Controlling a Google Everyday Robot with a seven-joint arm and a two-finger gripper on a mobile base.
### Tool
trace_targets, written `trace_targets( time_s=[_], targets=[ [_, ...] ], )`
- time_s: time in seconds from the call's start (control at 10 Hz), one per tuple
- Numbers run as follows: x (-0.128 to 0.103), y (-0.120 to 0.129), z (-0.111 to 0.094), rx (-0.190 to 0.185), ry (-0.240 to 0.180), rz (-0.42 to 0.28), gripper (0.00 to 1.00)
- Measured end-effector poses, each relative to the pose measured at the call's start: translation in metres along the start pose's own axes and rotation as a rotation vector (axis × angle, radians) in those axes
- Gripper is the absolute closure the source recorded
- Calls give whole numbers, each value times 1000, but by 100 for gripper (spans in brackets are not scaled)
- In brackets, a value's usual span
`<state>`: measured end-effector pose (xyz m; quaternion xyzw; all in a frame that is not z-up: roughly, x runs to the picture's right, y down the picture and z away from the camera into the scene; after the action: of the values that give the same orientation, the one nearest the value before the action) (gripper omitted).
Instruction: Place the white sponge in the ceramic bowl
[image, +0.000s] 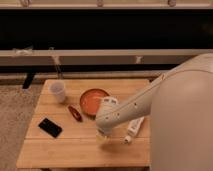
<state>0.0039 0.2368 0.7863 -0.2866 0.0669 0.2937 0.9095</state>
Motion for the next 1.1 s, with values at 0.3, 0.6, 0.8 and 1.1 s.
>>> trace_targets(
  time_s=[0.3, 0.6, 0.8, 1.1],
  targets=[
    [-2, -15, 11, -46, 2, 73, 22],
    [-25, -18, 16, -52, 1, 78, 22],
    [-38, -17, 22, -40, 35, 58, 22],
    [-40, -12, 31, -41, 88, 35, 46]
  ],
)
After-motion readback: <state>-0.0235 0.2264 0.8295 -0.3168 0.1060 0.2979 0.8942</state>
